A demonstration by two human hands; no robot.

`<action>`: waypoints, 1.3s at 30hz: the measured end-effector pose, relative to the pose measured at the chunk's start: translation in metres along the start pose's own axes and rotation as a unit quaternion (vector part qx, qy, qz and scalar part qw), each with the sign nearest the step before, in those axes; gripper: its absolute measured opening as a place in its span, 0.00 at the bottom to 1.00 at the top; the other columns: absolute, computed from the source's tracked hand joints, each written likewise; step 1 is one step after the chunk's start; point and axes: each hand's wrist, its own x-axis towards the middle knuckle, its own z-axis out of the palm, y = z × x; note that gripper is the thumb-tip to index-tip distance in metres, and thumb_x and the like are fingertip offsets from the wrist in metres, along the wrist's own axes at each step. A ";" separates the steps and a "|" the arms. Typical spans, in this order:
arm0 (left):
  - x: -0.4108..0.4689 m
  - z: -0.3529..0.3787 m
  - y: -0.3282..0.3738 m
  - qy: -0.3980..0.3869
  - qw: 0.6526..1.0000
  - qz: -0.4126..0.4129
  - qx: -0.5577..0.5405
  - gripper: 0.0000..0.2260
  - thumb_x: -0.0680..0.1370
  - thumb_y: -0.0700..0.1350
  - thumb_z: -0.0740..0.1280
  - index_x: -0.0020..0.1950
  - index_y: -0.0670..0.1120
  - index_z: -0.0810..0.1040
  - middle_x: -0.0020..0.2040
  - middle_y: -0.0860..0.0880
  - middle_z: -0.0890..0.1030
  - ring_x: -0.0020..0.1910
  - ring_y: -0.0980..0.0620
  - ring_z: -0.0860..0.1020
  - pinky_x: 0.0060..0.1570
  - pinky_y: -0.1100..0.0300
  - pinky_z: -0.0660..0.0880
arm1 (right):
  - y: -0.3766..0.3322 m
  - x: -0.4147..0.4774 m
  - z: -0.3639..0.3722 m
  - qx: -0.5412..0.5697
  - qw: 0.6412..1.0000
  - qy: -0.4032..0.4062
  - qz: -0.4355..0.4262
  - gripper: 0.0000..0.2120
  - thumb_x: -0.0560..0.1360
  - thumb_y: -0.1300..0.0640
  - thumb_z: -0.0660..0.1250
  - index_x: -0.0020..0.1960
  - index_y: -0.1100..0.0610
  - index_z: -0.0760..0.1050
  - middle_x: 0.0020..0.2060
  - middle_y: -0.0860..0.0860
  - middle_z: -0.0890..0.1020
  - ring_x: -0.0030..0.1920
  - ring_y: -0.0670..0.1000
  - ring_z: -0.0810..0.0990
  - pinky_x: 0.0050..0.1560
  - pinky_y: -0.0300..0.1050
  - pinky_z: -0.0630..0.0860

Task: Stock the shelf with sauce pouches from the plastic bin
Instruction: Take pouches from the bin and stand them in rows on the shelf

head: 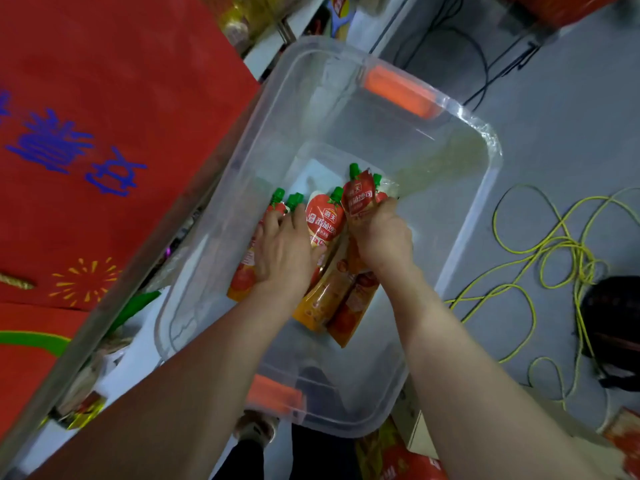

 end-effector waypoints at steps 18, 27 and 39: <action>-0.091 -0.100 -0.012 -0.004 0.851 -0.159 -0.501 0.13 0.75 0.44 0.70 0.60 0.49 0.77 0.53 0.50 0.83 0.53 0.49 0.81 0.57 0.48 0.76 | -0.005 -0.091 -0.073 0.548 0.819 -0.169 0.007 0.07 0.76 0.66 0.68 0.51 0.57 0.78 0.35 0.50 0.86 0.35 0.51 0.84 0.39 0.46 0.82; -0.213 -0.196 -0.061 0.049 0.783 -0.141 -0.604 0.06 0.76 0.47 0.70 0.53 0.52 0.79 0.50 0.51 0.84 0.51 0.50 0.82 0.56 0.45 0.78 | -0.053 -0.238 -0.112 0.527 0.813 -0.200 -0.144 0.04 0.77 0.59 0.68 0.51 0.55 0.81 0.42 0.52 0.87 0.41 0.50 0.86 0.46 0.48 0.82; -0.416 -0.318 -0.168 0.240 0.746 -0.038 -0.620 0.10 0.76 0.42 0.71 0.56 0.46 0.79 0.50 0.48 0.85 0.49 0.51 0.83 0.55 0.48 0.79 | -0.137 -0.458 -0.126 0.462 0.762 -0.195 -0.409 0.12 0.74 0.60 0.70 0.57 0.56 0.77 0.45 0.49 0.87 0.44 0.48 0.85 0.44 0.42 0.81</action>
